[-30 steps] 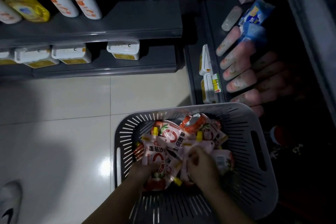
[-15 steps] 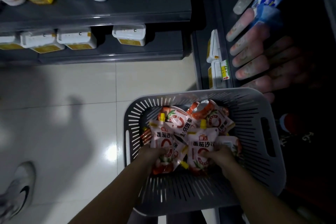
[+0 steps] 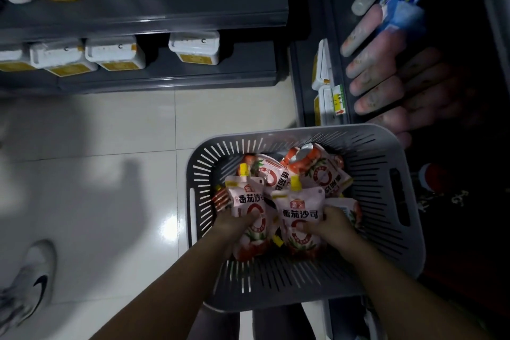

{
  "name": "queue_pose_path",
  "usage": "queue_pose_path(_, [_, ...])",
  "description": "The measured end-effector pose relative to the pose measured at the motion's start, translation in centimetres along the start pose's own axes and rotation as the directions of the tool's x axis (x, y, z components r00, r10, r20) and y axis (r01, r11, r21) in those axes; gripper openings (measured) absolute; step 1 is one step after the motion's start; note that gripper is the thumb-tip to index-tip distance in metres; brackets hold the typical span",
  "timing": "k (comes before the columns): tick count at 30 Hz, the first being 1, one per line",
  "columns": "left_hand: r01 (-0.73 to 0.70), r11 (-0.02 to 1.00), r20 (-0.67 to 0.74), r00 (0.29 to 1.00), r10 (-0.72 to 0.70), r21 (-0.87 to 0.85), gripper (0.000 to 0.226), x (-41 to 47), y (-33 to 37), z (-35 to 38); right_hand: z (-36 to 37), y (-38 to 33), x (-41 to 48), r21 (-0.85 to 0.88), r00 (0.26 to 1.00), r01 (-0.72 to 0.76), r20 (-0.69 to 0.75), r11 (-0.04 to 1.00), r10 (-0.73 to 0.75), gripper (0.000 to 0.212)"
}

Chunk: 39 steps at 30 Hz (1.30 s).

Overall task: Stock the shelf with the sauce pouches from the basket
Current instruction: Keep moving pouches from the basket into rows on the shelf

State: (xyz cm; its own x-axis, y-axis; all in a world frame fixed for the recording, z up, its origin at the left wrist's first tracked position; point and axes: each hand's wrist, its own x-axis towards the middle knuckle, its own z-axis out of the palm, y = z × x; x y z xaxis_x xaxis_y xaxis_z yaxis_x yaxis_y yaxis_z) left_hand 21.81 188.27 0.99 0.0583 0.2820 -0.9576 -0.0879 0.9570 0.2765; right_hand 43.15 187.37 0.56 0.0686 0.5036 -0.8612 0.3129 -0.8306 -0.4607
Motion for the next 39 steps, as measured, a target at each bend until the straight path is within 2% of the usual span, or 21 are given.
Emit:
queue_pose_path(4, [-0.083,0.996,0.072,0.994,0.081,0.039,0.031,-1.9,1.0,0.9,-1.3,-1.7,-1.8,0.117,0.995,0.095,0.032,0.989,-0.099,0.034])
queue_pose_path(7, [-0.198,0.977,0.153,0.971,0.186,0.073,0.026,-4.3,2.4,1.4,-2.9,-3.6,-3.3,0.236,0.991,0.122,0.022,0.964,-0.13,0.035])
queue_pose_path(12, [-0.394,0.912,0.214,0.906,0.365,0.112,0.027,-10.5,6.1,2.1,-5.8,-8.3,-7.8,0.306,0.961,0.264,-0.001,0.915,-0.277,0.018])
queue_pose_path(16, [-0.485,0.873,0.329,0.832,0.446,0.043,0.022,-17.7,10.2,3.3,-7.5,-13.2,-13.2,0.441,0.929,0.339,-0.015,0.831,-0.371,0.02])
queue_pose_path(19, [-0.563,0.824,0.356,0.758,0.546,-0.065,0.014,-24.0,12.8,4.5,-8.2,-17.1,-18.3,0.532,0.915,0.345,-0.009,0.773,-0.403,0.029])
queue_pose_path(20, [-0.593,0.8,0.355,0.731,0.583,-0.093,0.017,-26.0,13.6,4.8,-8.4,-18.2,-20.1,0.571,0.907,0.348,-0.005,0.743,-0.421,0.035])
queue_pose_path(22, [-0.654,0.751,0.346,0.688,0.638,-0.084,0.037,-29.6,15.2,5.2,-8.5,-20.2,-23.8,0.629,0.884,0.375,-0.021,0.681,-0.467,0.046])
queue_pose_path(24, [-0.7,0.711,0.365,0.646,0.67,-0.065,0.035,-33.0,16.7,5.0,-8.7,-21.7,-27.7,0.619,0.856,0.441,-0.074,0.65,-0.511,0.04])
queue_pose_path(27, [-0.78,0.625,0.437,0.551,0.711,-0.033,0.026,-38.0,18.3,4.4,-8.9,-22.7,-33.4,0.556,0.775,0.594,-0.2,0.582,-0.6,0.019])
queue_pose_path(30, [-0.843,0.537,0.496,0.455,0.739,-0.027,0.014,-42.3,18.7,3.6,-8.5,-22.6,-38.4,0.53,0.677,0.711,-0.336,0.463,-0.655,0.024])
queue_pose_path(35, [-0.904,0.42,0.591,0.301,0.748,-0.072,0.004,-47.8,16.8,3.6,-7.7,-19.9,-45.7,0.431,0.529,0.84,-0.522,0.329,-0.669,0.015])
queue_pose_path(37, [-0.912,0.401,0.639,0.257,0.725,-0.087,0.003,-49.4,15.5,4.2,-7.4,-18.0,-48.3,0.387,0.483,0.873,-0.591,0.298,-0.647,0.019])
queue_pose_path(39, [-0.913,0.395,0.71,0.213,0.671,-0.1,0.015,-50.6,13.9,5.2,-7.0,-15.5,-50.9,0.348,0.439,0.898,-0.66,0.27,-0.61,0.024])
